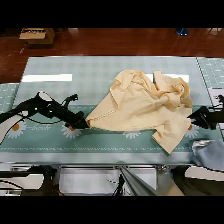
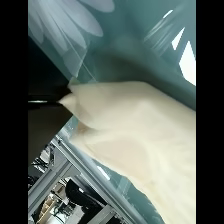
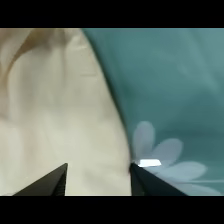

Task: Fold the shirts.

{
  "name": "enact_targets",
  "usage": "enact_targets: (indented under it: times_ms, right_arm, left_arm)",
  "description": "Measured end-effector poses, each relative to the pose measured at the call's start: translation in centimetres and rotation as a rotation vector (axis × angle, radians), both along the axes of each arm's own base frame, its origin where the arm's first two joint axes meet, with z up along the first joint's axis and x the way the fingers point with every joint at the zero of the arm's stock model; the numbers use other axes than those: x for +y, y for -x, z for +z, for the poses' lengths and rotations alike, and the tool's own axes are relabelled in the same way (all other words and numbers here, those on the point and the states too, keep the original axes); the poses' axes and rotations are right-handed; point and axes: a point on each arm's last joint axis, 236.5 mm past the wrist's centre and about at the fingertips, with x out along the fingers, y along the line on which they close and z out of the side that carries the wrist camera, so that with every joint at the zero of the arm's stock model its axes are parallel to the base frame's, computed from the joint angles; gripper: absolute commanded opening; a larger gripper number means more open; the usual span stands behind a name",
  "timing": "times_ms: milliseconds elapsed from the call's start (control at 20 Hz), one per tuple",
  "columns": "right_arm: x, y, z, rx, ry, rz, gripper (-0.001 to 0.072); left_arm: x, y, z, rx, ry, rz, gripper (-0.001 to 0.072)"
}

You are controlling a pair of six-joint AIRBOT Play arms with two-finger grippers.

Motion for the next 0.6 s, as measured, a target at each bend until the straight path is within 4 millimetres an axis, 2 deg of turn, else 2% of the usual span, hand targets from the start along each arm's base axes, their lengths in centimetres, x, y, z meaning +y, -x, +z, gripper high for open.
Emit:
enact_targets:
  times_ms: [50,150,250,350,400,500,550,600]
  right_arm:
    - [0.9,-0.2,-0.4,0.009,-0.008,0.013,0.0391]
    - [1.9,-0.8,-1.4,0.016,0.012,0.030,0.0049]
    - [2.9,-1.6,-1.4,0.004,0.023,0.053,0.0023]
    - [3.2,-3.0,-0.1,-0.061,0.044,0.093,0.0023]
    - [3.7,-4.6,2.2,-0.137,0.023,0.091,0.0023]
    - [4.8,-7.1,7.8,-0.297,0.005,0.121,0.0023]
    - [5.1,-8.9,11.8,-0.415,0.012,0.117,0.0023]
    - [5.3,-10.3,15.7,-0.527,0.032,0.117,0.0022]
  left_arm:
    - [-0.1,-0.1,0.1,-0.003,0.007,0.002,0.0023]
    - [-0.3,-0.4,0.3,-0.014,0.017,0.003,0.0021]
    - [-0.3,-1.2,0.9,-0.046,0.026,0.005,0.0020]
    - [-0.2,-3.2,2.6,-0.126,0.035,0.018,0.0020]
    - [0.0,-4.8,4.2,-0.191,0.039,0.027,0.0021]
    - [0.5,-8.6,9.2,-0.370,0.052,0.051,0.0021]
    - [0.9,-10.5,12.6,-0.477,0.061,0.069,0.0021]
    - [1.3,-12.5,17.1,-0.609,0.073,0.091,0.0021]
